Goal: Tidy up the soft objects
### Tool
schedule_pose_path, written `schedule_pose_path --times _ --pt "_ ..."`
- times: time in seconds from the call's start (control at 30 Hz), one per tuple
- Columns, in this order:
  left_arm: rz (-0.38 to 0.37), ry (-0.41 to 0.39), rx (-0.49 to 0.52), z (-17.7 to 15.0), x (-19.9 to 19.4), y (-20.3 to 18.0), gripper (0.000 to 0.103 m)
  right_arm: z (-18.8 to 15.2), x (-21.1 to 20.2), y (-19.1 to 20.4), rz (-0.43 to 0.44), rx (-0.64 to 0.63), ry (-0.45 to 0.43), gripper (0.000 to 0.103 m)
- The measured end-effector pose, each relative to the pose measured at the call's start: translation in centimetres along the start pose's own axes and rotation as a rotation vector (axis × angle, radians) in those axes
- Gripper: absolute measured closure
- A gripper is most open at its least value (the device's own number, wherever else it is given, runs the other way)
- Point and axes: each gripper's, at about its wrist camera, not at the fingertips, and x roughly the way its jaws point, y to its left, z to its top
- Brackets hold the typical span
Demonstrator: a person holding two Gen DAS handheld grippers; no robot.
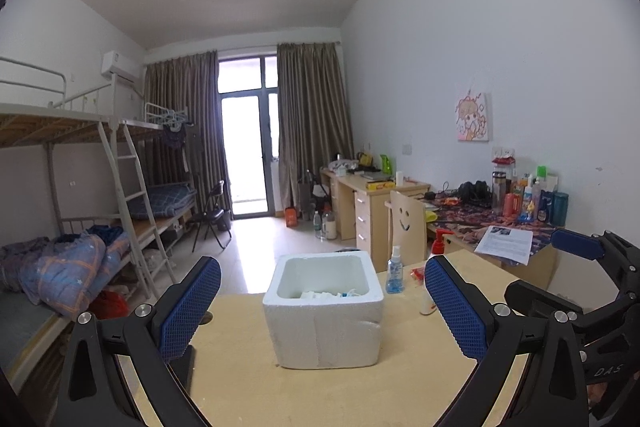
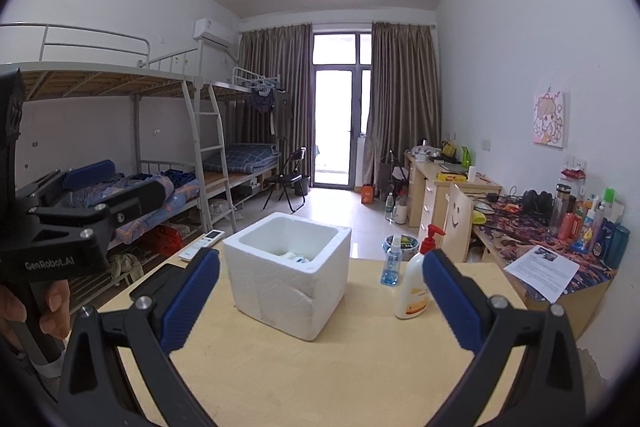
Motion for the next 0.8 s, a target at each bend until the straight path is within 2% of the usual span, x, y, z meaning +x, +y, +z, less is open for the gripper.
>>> schedule_pose_path --times 0.27,0.6,0.8 --pt "0.025 -0.043 -0.035 -3.0 -3.8 0.2 0.001 -2.3 -2.6 1.3 0.008 0.016 -0.038 0.000" --pt "0.069 -0.041 -0.037 -7.1 -5.9 -1.0 0.001 -5.7 -5.1 2.6 -0.040 0.021 -0.082 0.000" --pt "0.075 -0.058 -0.050 -8.8 -6.5 -1.7 0.001 -6.9 -5.4 2.5 -0.050 0.036 -0.075 0.000"
